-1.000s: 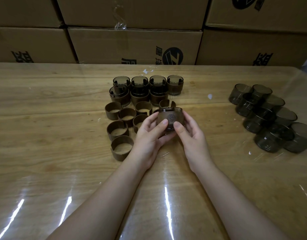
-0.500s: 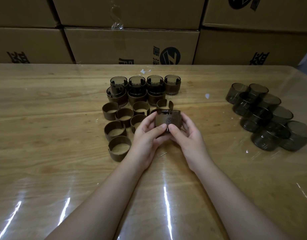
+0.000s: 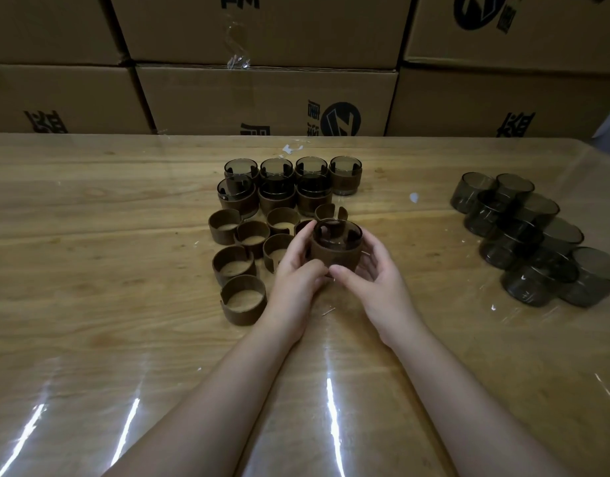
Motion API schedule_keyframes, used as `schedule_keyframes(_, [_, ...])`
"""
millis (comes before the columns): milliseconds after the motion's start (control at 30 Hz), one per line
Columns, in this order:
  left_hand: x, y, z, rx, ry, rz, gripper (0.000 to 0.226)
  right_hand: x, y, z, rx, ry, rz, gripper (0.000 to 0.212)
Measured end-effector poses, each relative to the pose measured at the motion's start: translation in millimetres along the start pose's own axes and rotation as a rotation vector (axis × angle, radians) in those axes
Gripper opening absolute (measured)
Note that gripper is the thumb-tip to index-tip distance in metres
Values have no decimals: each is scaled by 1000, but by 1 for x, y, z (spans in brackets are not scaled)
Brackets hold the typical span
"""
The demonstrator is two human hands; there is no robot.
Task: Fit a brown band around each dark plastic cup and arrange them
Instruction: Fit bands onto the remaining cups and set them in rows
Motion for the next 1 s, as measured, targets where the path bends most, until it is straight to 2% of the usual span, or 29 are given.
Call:
schedule_keyframes(100, [3, 3, -3, 32, 73, 162, 70, -3, 5, -3, -12, -56, -114, 75])
schedule_keyframes(233, [9, 6, -6, 34, 104, 211, 73, -6, 5, -5, 17, -80, -165, 73])
schedule_keyframes(333, [9, 10, -10, -8, 112, 222, 74, -7, -4, -4, 42, 55, 161, 62])
schedule_keyframes(433, [7, 15, -12, -7, 108, 274, 68, -6, -14, 1, 171, 103, 460, 57])
schedule_keyframes(567, [9, 18, -13, -54, 141, 385, 45, -3, -16, 17, 306, 156, 624, 44])
schedule_keyframes(733, [3, 24, -16, -159, 147, 511, 44, -11, -31, 53, 337, 115, 371, 49])
schedule_keyframes(833, [4, 19, -14, -115, 116, 467, 37, -15, -47, 75, 388, 142, 61, 60])
schedule_keyframes(900, [6, 17, -13, -96, 94, 445, 36, -15, -52, 91, 366, 135, -131, 64])
schedule_keyframes(1000, [7, 16, -12, -96, 64, 425, 35, -13, -51, 113, 324, 112, -235, 66])
Point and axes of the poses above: each hand's wrist, its own z-axis towards the middle knuckle, its own y-axis out of the palm, x = y × z, the point moved 4 cm from there along z, towards the middle knuckle, and after that the axes turned 7 degrees about z, right-handed, at the moved point
